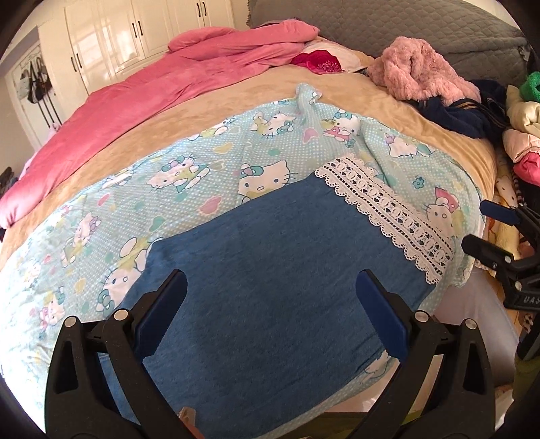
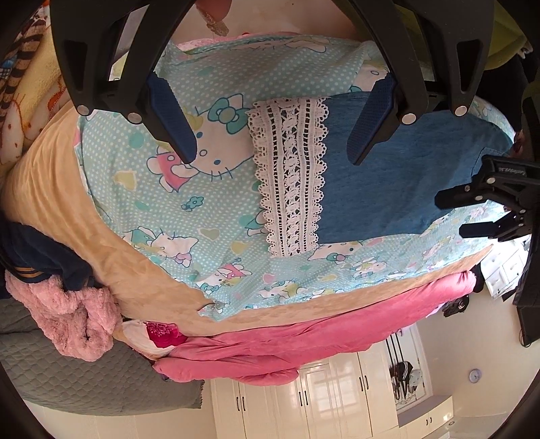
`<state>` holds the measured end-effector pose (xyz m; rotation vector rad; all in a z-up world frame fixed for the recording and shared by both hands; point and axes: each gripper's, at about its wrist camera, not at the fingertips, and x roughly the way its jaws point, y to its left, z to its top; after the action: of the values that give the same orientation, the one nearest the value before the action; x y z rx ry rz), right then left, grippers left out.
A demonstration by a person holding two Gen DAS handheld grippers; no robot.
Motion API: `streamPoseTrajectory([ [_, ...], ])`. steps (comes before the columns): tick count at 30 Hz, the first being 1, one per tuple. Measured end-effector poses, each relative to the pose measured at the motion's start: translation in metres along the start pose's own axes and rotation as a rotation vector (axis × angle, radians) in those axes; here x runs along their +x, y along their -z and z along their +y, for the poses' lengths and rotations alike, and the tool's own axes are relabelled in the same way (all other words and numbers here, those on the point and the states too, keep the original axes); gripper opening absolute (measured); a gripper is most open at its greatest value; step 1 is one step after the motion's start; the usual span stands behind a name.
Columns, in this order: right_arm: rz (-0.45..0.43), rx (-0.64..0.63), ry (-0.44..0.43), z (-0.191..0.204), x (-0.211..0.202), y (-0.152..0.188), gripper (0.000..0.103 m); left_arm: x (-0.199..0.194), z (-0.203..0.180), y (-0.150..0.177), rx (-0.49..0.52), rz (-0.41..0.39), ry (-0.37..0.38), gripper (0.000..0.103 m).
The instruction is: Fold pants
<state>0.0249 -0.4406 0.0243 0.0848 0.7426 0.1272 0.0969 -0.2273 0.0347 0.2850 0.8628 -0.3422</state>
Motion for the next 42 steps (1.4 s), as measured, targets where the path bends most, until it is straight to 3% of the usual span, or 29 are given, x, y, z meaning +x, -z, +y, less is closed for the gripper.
streamPoseTrajectory([
  [9, 0.020, 0.014, -0.024, 0.002, 0.012, 0.004, 0.090, 0.027, -0.001, -0.015, 0.028, 0.006, 0.026, 0.094],
  [21, 0.094, 0.081, -0.056, 0.004, 0.046, 0.012, 0.090, 0.098, -0.004, -0.068, 0.085, 0.033, 0.099, 0.094],
  [25, 0.159, 0.104, -0.052, 0.007, 0.065, 0.020, 0.089, 0.128, -0.003, -0.079, 0.044, 0.072, 0.146, 0.094],
  [27, 0.160, 0.090, -0.040, 0.010, 0.066, 0.022, 0.079, 0.143, -0.009, -0.080, 0.041, 0.099, 0.161, 0.094],
  [28, 0.149, 0.076, -0.052, 0.011, 0.064, 0.021, 0.068, 0.149, -0.013, -0.080, 0.041, 0.109, 0.184, 0.092],
  [31, 0.124, 0.084, -0.084, 0.010, 0.061, 0.018, 0.064, 0.161, -0.018, -0.075, 0.046, 0.136, 0.225, 0.079],
  [34, 0.125, 0.088, -0.093, 0.010, 0.066, 0.017, 0.064, 0.160, -0.017, -0.071, 0.010, 0.123, 0.279, 0.058],
  [35, 0.126, 0.087, -0.096, 0.012, 0.068, 0.017, 0.062, 0.159, -0.019, -0.071, 0.015, 0.119, 0.278, 0.044],
  [36, 0.124, 0.081, -0.107, 0.014, 0.069, 0.017, 0.057, 0.156, -0.023, -0.071, 0.035, 0.114, 0.266, 0.027],
  [38, 0.119, 0.071, -0.132, 0.018, 0.069, 0.014, 0.038, 0.154, -0.030, -0.071, 0.065, 0.119, 0.254, 0.012],
  [42, 0.104, 0.038, -0.159, 0.027, 0.063, 0.007, 0.028, 0.147, -0.031, -0.073, 0.063, 0.097, 0.240, 0.004],
])
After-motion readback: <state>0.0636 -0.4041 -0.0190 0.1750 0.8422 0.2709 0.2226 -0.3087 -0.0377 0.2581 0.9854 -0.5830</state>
